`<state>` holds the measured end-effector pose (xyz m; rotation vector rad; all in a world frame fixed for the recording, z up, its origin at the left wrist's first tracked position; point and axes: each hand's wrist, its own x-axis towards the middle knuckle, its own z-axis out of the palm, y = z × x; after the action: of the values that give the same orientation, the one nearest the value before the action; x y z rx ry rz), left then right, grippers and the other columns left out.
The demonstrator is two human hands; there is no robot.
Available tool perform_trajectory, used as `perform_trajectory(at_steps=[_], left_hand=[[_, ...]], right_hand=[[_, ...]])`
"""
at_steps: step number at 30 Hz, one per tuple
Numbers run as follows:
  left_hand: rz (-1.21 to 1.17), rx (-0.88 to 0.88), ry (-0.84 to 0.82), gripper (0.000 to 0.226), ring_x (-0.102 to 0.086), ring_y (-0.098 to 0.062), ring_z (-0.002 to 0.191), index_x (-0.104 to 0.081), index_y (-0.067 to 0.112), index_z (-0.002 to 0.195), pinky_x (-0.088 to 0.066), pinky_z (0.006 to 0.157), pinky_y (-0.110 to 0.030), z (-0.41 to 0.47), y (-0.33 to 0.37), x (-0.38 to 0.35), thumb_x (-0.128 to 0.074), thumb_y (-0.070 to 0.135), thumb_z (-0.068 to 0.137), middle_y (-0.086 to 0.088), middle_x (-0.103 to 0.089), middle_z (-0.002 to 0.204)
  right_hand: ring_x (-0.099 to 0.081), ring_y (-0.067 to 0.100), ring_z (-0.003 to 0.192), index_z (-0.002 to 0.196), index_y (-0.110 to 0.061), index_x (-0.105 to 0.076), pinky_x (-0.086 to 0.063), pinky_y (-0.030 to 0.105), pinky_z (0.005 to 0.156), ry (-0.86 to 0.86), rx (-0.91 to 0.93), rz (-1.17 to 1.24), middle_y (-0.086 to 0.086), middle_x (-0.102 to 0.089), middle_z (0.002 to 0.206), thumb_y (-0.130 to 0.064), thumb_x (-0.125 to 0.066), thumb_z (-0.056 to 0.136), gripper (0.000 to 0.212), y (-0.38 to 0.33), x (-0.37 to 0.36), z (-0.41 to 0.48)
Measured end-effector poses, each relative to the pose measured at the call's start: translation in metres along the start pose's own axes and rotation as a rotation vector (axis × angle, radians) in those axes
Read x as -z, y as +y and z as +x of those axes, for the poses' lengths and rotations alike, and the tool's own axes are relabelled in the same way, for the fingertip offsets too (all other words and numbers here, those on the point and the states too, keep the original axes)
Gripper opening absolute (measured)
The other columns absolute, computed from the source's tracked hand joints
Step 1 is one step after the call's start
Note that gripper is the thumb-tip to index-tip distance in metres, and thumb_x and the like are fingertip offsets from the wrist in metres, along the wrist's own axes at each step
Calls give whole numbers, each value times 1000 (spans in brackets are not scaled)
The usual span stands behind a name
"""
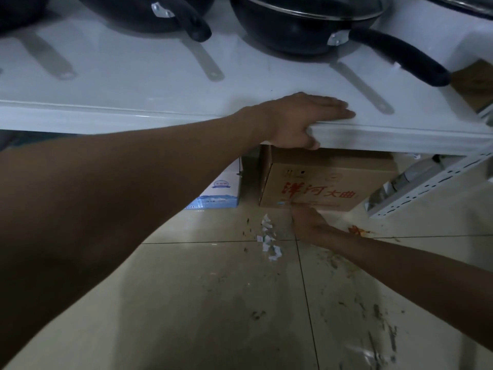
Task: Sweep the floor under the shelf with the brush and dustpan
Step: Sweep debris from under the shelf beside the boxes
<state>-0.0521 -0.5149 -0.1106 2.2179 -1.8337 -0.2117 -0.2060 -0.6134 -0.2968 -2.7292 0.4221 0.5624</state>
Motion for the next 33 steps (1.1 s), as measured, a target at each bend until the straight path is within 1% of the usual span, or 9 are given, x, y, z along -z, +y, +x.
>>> perform_trajectory(at_steps=[2, 6, 10, 16, 18, 21, 23, 27, 33], left_hand=[[1, 8, -3, 75, -11, -11, 149, -19, 34, 155, -7, 119, -30, 0, 1, 2, -60, 33, 92, 7, -15, 163], [7, 24, 2, 74, -11, -10, 149, -19, 37, 155, -8, 119, -31, -2, 3, 1, -59, 35, 93, 10, -15, 163], [4, 32, 0, 74, -11, -9, 149, -19, 37, 155, -8, 119, -30, -2, 5, 2, -60, 34, 93, 10, -15, 162], [-8, 45, 3, 74, -11, -10, 149, -19, 37, 155, -7, 117, -29, -5, 9, 4, -60, 33, 94, 12, -14, 162], [-21, 55, 12, 73, -11, -10, 148, -19, 38, 154, -7, 117, -30, -6, 10, 4, -60, 33, 94, 13, -14, 162], [-18, 61, 4, 74, -10, -10, 149, -18, 39, 154, -7, 117, -29, -5, 8, 4, -60, 34, 94, 13, -14, 162], [-23, 57, -2, 74, -10, -10, 149, -19, 39, 154, -7, 117, -28, -6, 9, 3, -60, 34, 94, 13, -14, 162], [-10, 55, 3, 74, -10, -9, 149, -20, 38, 154, -7, 118, -30, -6, 11, 5, -61, 34, 93, 13, -15, 162], [48, 65, -41, 81, -7, -11, 150, -15, 34, 155, -6, 121, -33, -8, 15, 4, -62, 33, 90, 8, -11, 163]], right_hand=[[-59, 30, 107, 126, -7, -54, -52, 35, 90, 30, 6, 7, 13, -59, 122, -2, -45, 86, 41, -17, -2, -6], [-63, 29, 100, 107, -8, -64, -44, 26, 71, 103, -49, 41, 11, -64, 111, -11, -53, 88, 22, -44, -15, -10], [-58, 30, 108, 120, -7, -56, -46, 33, 83, 110, -41, -1, 14, -57, 121, -9, -49, 92, 29, -68, -24, -20], [-54, 31, 116, 125, -2, -52, -44, 38, 93, 104, 92, -108, 17, -54, 127, -4, -42, 93, 33, -105, -41, -36], [-53, 32, 116, 123, -3, -53, -43, 39, 93, 82, 140, -95, 17, -54, 127, -4, -41, 92, 33, -113, -44, -41], [-61, 31, 106, 109, -2, -61, -48, 35, 84, 60, 169, -47, 16, -62, 115, -1, -49, 88, 24, -124, -40, -43], [-65, 29, 100, 105, -4, -64, -52, 34, 81, 75, 124, 18, 13, -65, 107, -4, -52, 89, 20, -125, -32, -40], [-66, 28, 92, 102, -8, -62, -51, 35, 75, 182, 54, 21, 12, -67, 99, -5, -50, 90, 18, -106, -8, -41], [-62, 28, 99, 110, -5, -62, -49, 34, 78, 182, -101, -7, 12, -65, 106, -5, -45, 93, 24, -66, 16, -46]])
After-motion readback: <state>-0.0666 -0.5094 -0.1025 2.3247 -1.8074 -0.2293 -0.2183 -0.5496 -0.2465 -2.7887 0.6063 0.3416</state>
